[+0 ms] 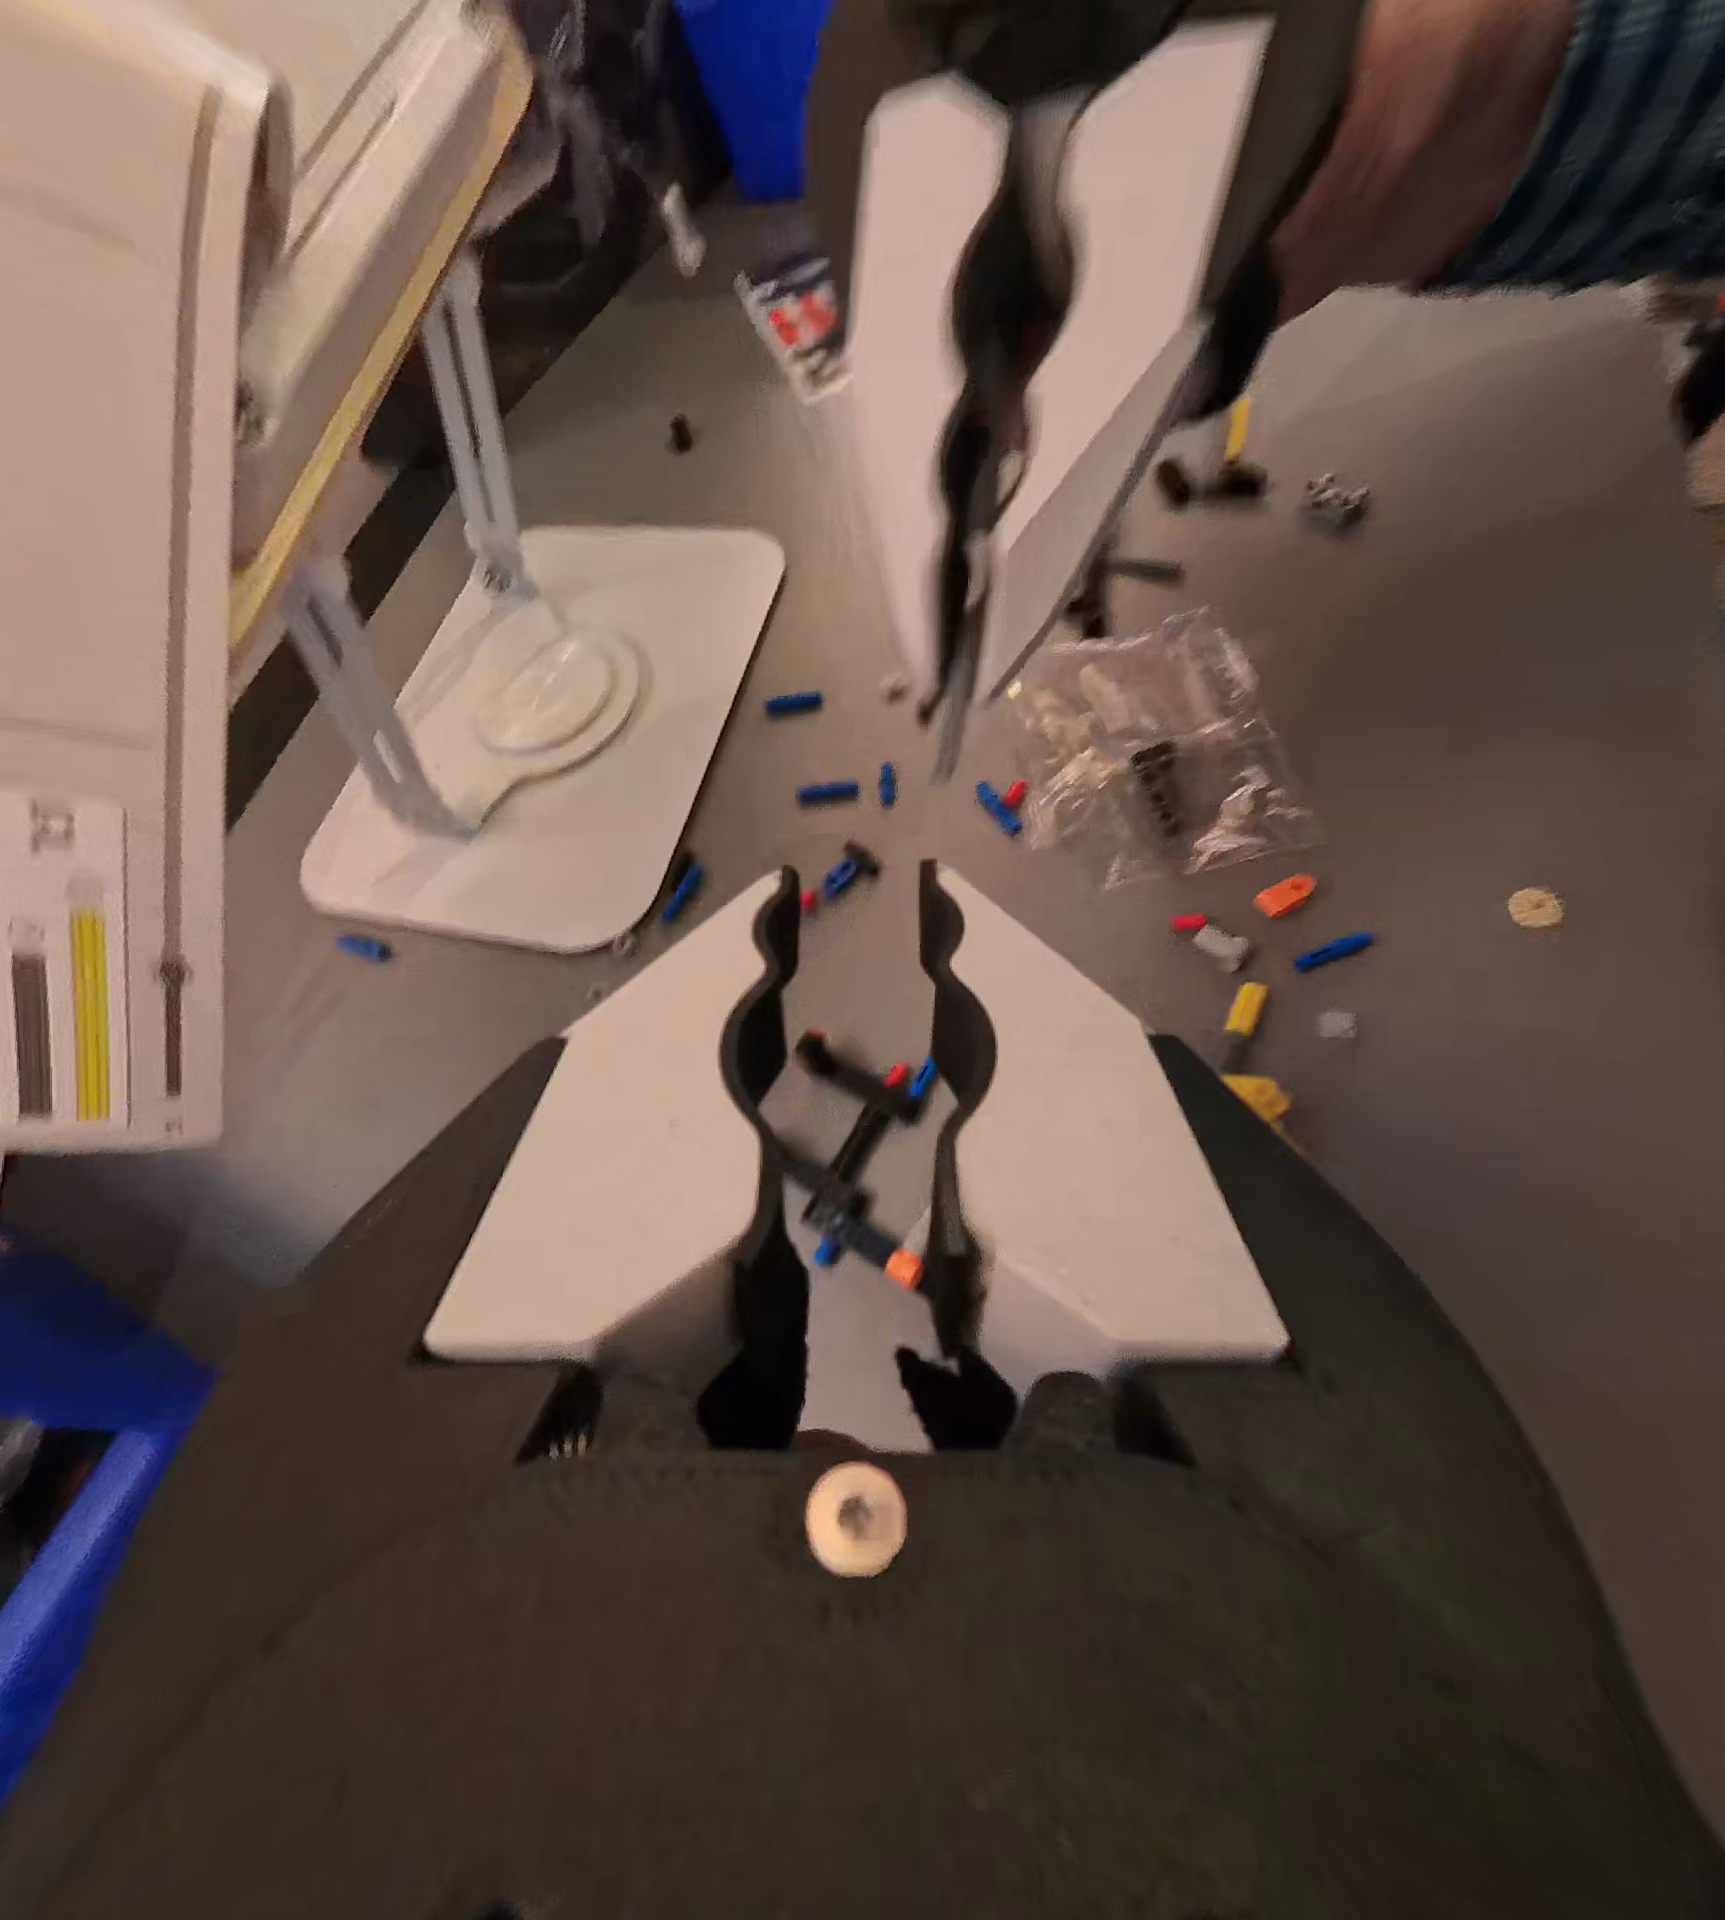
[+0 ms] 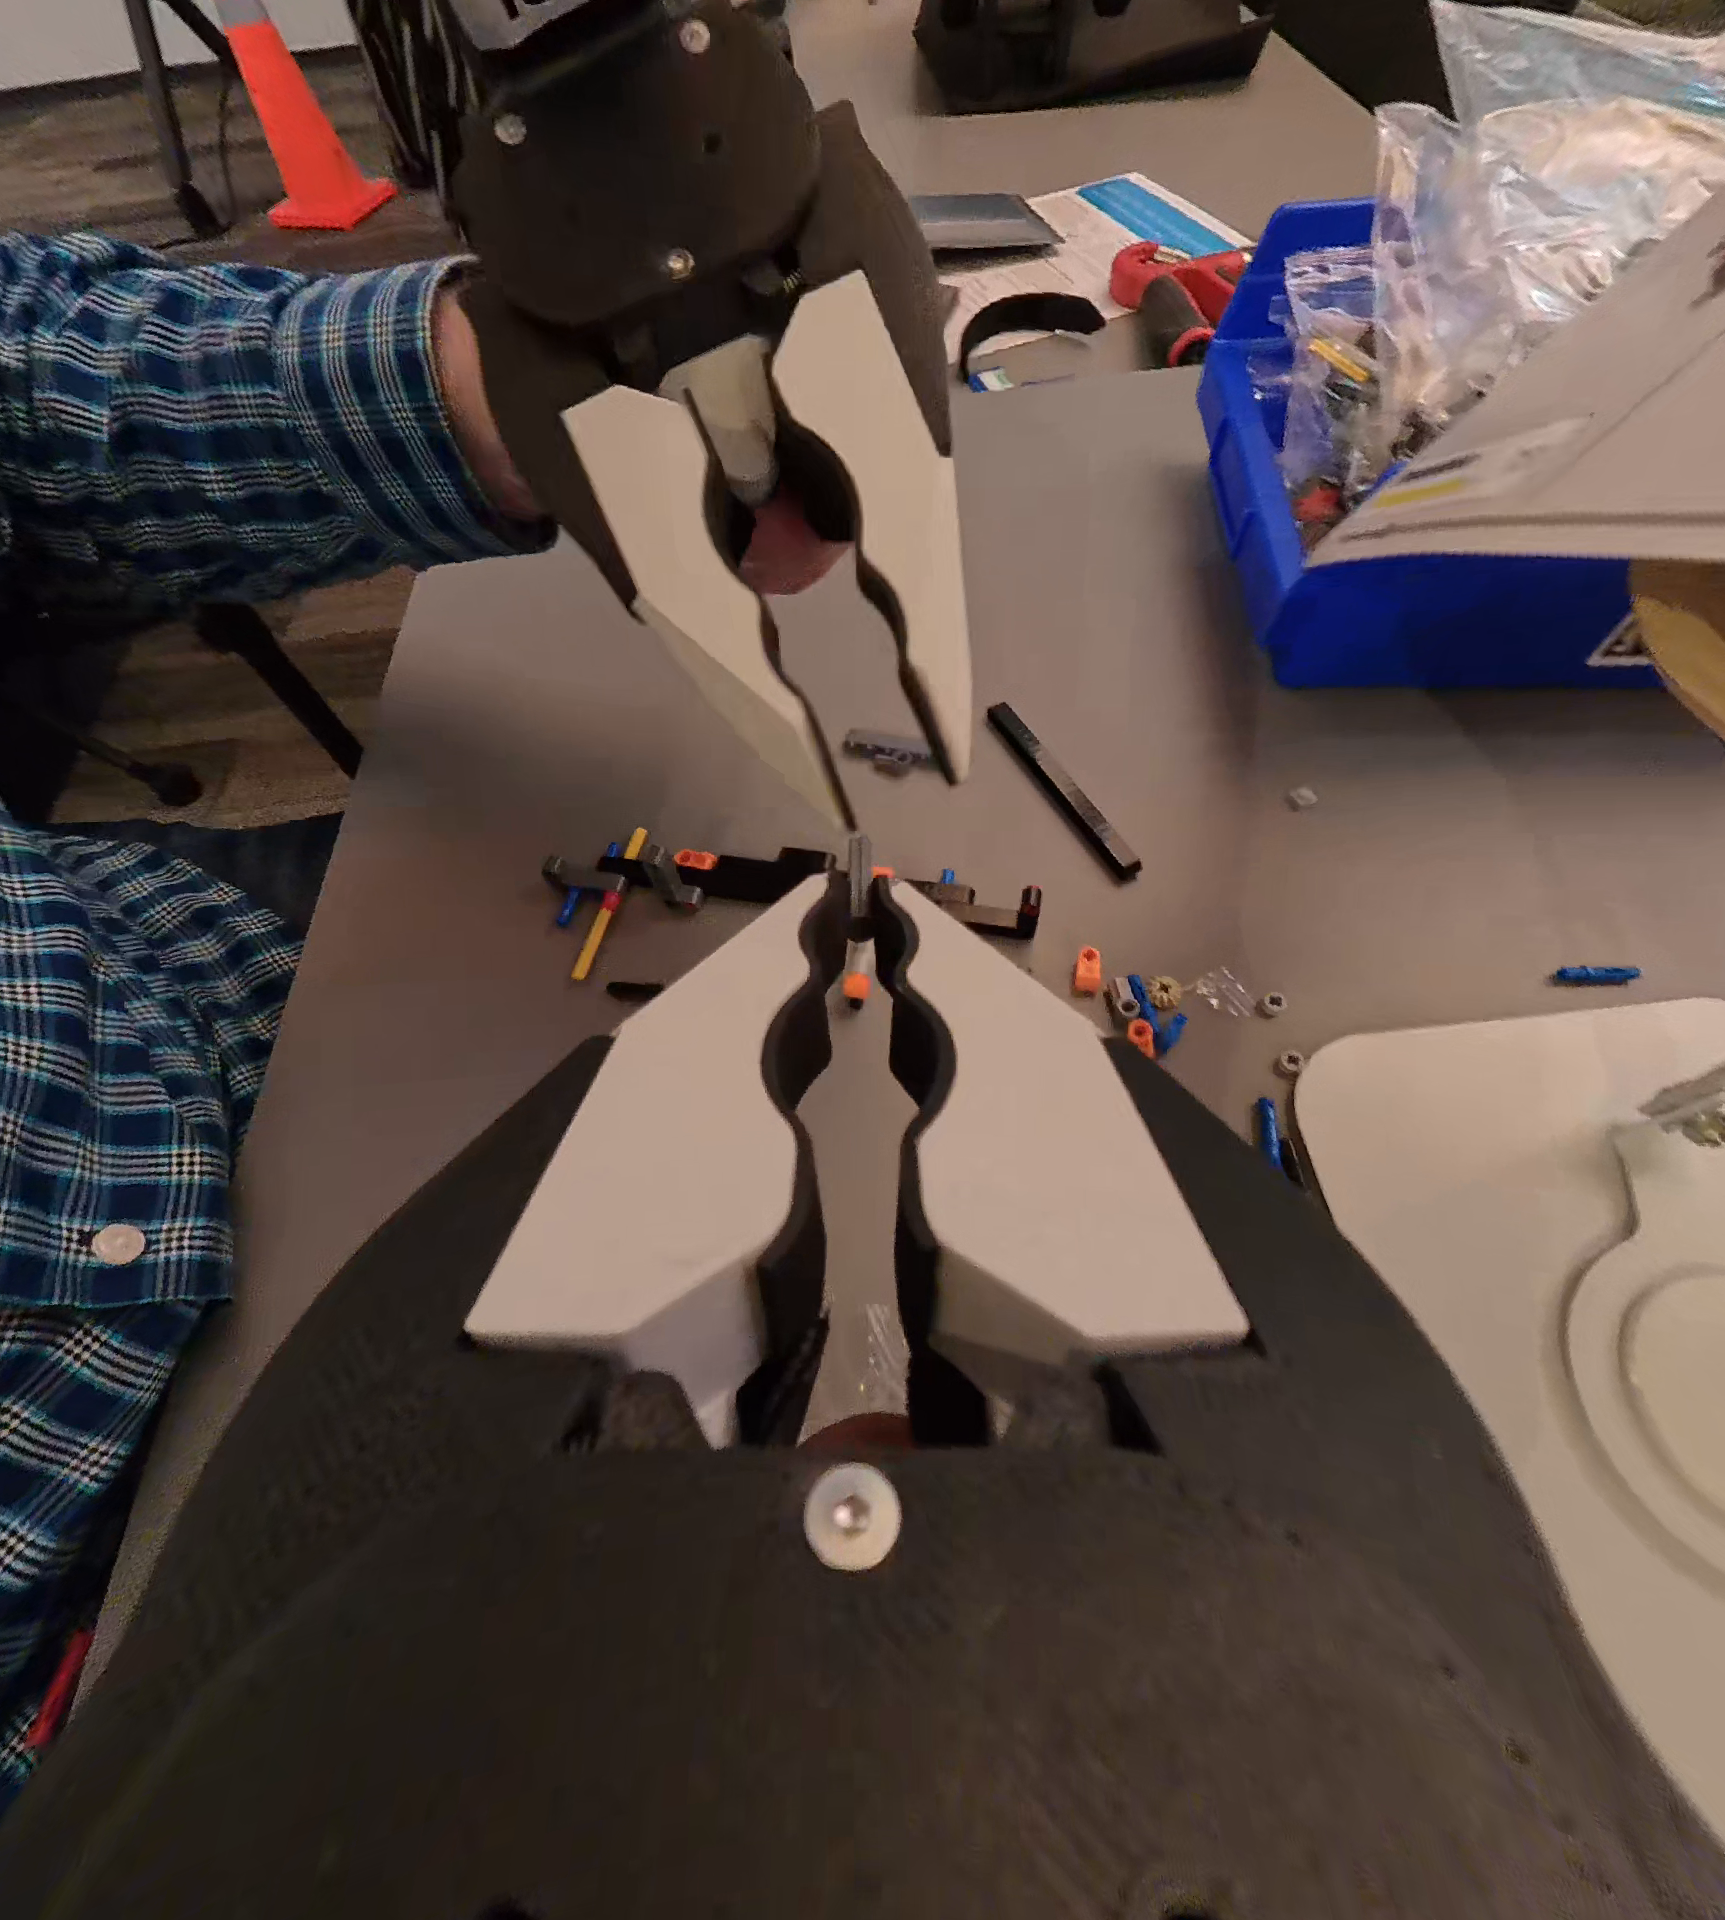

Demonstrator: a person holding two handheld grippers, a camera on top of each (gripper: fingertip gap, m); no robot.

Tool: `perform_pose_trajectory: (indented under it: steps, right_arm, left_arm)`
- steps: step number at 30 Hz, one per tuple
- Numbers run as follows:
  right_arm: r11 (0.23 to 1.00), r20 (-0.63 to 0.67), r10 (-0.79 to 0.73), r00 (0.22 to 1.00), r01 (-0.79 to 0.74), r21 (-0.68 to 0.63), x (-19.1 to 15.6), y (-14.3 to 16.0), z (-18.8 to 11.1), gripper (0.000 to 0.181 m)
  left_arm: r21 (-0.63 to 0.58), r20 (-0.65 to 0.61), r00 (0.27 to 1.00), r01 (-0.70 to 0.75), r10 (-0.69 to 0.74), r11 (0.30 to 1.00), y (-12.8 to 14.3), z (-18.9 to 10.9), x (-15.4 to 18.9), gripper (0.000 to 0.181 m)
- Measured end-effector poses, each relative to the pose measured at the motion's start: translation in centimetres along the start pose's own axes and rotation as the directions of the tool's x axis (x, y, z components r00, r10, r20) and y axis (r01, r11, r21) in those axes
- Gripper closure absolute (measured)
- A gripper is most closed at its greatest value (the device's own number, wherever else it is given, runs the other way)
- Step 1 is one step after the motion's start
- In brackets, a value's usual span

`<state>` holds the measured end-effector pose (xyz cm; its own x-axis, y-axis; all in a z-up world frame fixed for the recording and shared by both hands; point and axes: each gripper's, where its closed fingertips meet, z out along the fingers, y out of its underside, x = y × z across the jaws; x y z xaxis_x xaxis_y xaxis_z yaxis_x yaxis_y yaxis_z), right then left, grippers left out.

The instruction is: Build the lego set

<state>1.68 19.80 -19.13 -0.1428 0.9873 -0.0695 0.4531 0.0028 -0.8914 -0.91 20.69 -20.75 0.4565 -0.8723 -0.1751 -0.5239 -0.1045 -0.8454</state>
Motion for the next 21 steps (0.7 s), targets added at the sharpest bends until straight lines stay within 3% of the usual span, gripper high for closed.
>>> perform_pose_trajectory:
  steps: [6, 13, 21]
  right_arm:
    - [0.999, -0.056, 0.049, 0.997, -0.050, -0.008, 1.0, 2.0, -1.8, 0.179]
    - [0.997, -0.078, 0.075, 0.994, -0.077, -0.018, 1.2, 3.9, -2.2, 0.179]
    - [0.996, -0.071, 0.090, 0.993, -0.090, -0.005, 1.6, 4.6, -2.3, 0.179]
  left_arm:
    - [-0.210, 0.127, 0.990, 0.082, -0.056, 0.974, 6.5, 2.2, -4.7, 0.160]
    - [-0.306, 0.158, 0.984, 0.132, -0.086, 0.943, 8.9, 6.0, -6.9, 0.171]
    - [-0.365, 0.095, 0.990, 0.130, -0.102, 0.922, 10.3, 7.5, -6.7, 0.173]
